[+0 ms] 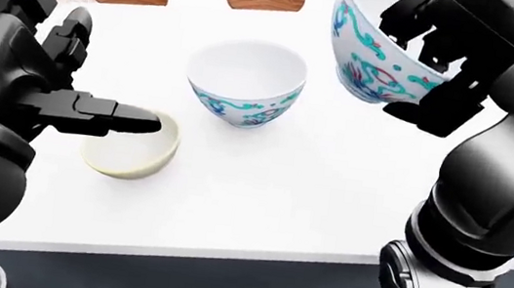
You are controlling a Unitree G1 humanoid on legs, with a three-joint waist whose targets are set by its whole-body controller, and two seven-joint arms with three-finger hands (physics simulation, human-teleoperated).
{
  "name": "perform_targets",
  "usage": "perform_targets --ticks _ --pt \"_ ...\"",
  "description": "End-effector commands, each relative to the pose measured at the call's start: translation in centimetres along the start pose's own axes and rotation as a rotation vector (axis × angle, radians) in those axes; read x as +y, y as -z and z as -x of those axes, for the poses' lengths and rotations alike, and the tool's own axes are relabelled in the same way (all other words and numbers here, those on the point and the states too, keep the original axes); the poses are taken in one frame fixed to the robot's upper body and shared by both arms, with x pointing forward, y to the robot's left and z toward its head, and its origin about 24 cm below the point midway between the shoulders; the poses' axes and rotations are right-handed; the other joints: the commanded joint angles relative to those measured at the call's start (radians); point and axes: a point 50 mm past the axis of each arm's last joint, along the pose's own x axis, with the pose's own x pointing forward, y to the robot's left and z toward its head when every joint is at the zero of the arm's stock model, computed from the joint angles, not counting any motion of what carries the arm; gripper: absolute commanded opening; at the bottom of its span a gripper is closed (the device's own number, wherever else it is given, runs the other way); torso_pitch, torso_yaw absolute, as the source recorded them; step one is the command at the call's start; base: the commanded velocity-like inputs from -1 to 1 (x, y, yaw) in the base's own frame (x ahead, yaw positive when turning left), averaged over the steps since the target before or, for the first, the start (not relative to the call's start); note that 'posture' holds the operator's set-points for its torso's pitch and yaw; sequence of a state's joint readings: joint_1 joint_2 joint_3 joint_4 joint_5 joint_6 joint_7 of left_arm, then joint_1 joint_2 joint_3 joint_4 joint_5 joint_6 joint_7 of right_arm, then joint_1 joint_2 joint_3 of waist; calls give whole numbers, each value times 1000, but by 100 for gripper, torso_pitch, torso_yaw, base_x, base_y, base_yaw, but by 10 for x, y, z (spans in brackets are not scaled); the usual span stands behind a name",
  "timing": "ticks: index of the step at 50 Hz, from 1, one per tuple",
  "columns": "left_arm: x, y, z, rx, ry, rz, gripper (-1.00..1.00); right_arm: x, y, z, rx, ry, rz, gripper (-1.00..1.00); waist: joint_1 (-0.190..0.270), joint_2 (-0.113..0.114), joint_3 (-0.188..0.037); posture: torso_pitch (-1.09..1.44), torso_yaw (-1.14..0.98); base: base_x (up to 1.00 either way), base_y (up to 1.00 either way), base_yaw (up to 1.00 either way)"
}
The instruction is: Stack the bowls from largest to smallest.
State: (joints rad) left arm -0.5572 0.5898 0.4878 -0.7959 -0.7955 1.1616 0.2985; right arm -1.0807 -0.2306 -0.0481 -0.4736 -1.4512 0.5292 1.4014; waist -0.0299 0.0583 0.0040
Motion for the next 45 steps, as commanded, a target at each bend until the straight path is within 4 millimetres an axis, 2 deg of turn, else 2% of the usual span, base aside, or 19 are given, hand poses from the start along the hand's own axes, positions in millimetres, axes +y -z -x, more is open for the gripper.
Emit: perform_targets --ticks 1,12,18,25,33,38,45 --pt "3 -10 1 -57 -16 1 100 -14 -6 4 -12 76 8 -100 -2 3 -27 -14 0 0 0 0" --pt "3 -11 4 -66 -1 7 100 -19 -41 -26 -95 82 -39 -100 -7 20 -93 -24 0 0 0 0" --pt "5 -11 5 -67 1 -3 100 -17 -62 -53 -134 83 -60 -100 -10 31 -112 -24 0 0 0 0" --pt "11 -11 6 -65 -7 5 100 -8 -85 -88 -171 57 -98 -100 -11 41 -124 -24 0 0 0 0" --pt "15 -15 8 -73 -11 -6 100 6 -93 -116 -202 -8 -98 -100 -11 44 -125 -24 0 0 0 0" --pt "16 -15 7 -74 -10 -7 100 14 -103 -127 -235 -25 -83 -100 -11 48 -129 -24 0 0 0 0" --pt "23 -17 8 -75 -21 -4 100 35 -115 -135 -270 -71 -58 -100 -14 55 -129 -24 0 0 0 0"
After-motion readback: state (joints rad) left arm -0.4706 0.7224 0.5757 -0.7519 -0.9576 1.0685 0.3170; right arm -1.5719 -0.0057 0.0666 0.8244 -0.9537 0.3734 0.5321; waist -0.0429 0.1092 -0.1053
